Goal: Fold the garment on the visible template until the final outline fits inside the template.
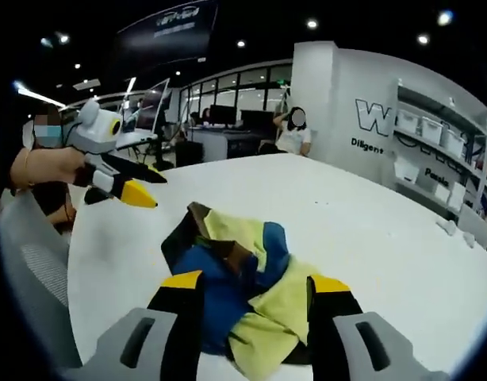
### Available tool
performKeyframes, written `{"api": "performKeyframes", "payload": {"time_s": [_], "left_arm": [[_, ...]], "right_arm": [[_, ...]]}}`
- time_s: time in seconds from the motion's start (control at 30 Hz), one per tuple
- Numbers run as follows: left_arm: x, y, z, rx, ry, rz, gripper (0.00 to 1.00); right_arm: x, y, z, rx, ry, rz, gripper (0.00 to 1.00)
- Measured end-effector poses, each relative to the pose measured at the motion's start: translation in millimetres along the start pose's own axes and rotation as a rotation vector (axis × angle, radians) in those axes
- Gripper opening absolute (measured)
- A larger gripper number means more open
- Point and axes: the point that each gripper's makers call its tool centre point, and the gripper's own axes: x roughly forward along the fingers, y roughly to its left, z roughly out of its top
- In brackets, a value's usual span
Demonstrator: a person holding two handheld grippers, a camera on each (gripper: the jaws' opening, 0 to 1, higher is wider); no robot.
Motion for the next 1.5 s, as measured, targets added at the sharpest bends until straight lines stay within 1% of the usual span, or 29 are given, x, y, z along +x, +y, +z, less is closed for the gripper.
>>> {"api": "performKeyframes", "payload": {"time_s": [0.1, 0.17, 0.23, 0.3, 0.43, 0.5, 0.53, 0.63, 0.77, 0.87, 0.97, 1.0, 1.07, 1.2, 1.3, 1.37, 1.5], "left_arm": [[10, -0.5, -5.9, -0.009, 0.022, -0.018, 0.64], [16, -1.8, -10.9, -0.008, 0.041, -0.029, 0.6], [21, -5.0, -16.5, -0.001, 0.057, -0.04, 0.55], [26, -8.2, -21.6, 0.0, 0.071, -0.054, 0.51], [35, -10.6, -31.3, -0.002, 0.103, -0.054, 0.46], [37, -10.9, -35.9, -0.005, 0.121, -0.06, 0.41], [38, -10.7, -37.3, -0.011, 0.127, -0.06, 0.39], [40, -12.2, -40.8, -0.024, 0.139, -0.069, 0.35], [42, -17.0, -44.6, -0.035, 0.153, -0.088, 0.26], [44, -20.8, -47.0, -0.039, 0.161, -0.101, 0.21], [46, -24.4, -49.5, -0.035, 0.167, -0.114, 0.16], [47, -24.3, -52.0, -0.036, 0.179, -0.112, 0.15], [48, -24.1, -53.6, -0.028, 0.183, -0.11, 0.12], [47, -24.8, -54.7, -0.012, 0.186, -0.111, 0.0], [44, -27.2, -56.4, 0.015, 0.195, -0.122, 0.0], [43, -24.2, -56.3, 0.056, 0.195, -0.103, 0.0], [36, -25.0, -49.4, 0.105, 0.179, -0.096, 0.0]], "right_arm": [[9, -1, -6.3, 0.003, 0.022, 0.011, 0.42], [13, -1, -8.6, -0.004, 0.027, 0.012, 0.39], [17, -1, -9.9, -0.026, 0.03, 0.021, 0.32], [21, 0, -10.6, -0.033, 0.032, 0.028, 0.29], [29, 1, -12.2, -0.065, 0.047, 0.043, 0.25], [33, 0, -12.6, -0.091, 0.044, 0.038, 0.21], [35, 0, -13.5, -0.095, 0.047, 0.039, 0.17], [40, -2, -17.7, -0.148, 0.067, 0.034, 0.08], [45, -3, -18.6, -0.147, 0.065, 0.033, 0.06], [45, -2, -17.3, -0.154, 0.06, 0.031, 0.01], [48, -2, -17.6, -0.163, 0.062, 0.022, 0.0], [50, 0, -19.0, -0.17, 0.068, 0.022, 0.0], [52, 2, -21.0, -0.164, 0.077, 0.028, 0.0], [53, 2, -22.9, -0.144, 0.08, 0.021, 0.0], [52, 1, -21.2, -0.131, 0.075, 0.02, 0.0], [49, -3, -18.2, -0.124, 0.07, 0.005, 0.0], [44, -8, -12.1, -0.081, 0.051, -0.005, 0.0]]}}
